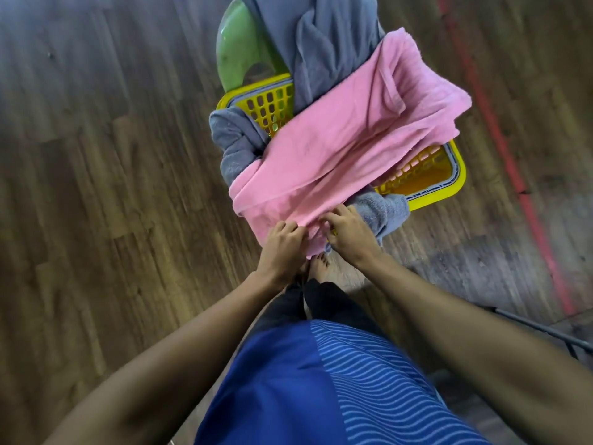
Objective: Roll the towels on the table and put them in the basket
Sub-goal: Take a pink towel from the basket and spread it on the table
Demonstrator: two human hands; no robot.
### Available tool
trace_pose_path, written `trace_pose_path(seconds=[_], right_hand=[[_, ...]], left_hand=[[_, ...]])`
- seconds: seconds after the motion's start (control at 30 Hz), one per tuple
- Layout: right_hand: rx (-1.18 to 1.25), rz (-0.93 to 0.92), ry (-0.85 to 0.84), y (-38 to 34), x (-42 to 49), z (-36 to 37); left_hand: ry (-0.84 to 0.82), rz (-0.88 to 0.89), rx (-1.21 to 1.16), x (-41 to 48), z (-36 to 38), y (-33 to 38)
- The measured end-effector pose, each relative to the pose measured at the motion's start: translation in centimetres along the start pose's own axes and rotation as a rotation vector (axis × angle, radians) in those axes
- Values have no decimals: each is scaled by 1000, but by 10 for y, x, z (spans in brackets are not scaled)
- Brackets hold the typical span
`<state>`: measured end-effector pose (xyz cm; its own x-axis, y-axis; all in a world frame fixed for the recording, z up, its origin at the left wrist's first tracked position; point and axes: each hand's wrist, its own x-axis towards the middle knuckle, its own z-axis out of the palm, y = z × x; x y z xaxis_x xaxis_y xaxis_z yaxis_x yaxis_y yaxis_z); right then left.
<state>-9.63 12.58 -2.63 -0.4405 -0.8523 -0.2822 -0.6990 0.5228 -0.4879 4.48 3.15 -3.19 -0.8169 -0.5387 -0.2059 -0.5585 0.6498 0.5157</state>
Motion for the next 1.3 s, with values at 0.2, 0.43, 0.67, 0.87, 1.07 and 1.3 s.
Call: trace_pose_path(seconds=[0.2, 0.43, 0.67, 0.87, 1.07, 1.3], right_hand=[[5, -2, -48, 4, 5, 2], [32, -31, -75, 9, 11, -7], [-151, -207, 39, 39, 30, -47], [-76, -404, 58, 51, 43, -86], [34, -483, 52, 26, 41, -116], [-38, -382, 3, 37, 43, -124]], left_hand=[[-43, -34, 224, 0, 4, 8], [121, -131, 150, -1, 1, 19], [462, -292, -221, -22, -18, 36], [495, -476, -215, -25, -14, 58], [495, -311, -143, 30, -10, 107], [569, -196, -305, 30, -40, 104]])
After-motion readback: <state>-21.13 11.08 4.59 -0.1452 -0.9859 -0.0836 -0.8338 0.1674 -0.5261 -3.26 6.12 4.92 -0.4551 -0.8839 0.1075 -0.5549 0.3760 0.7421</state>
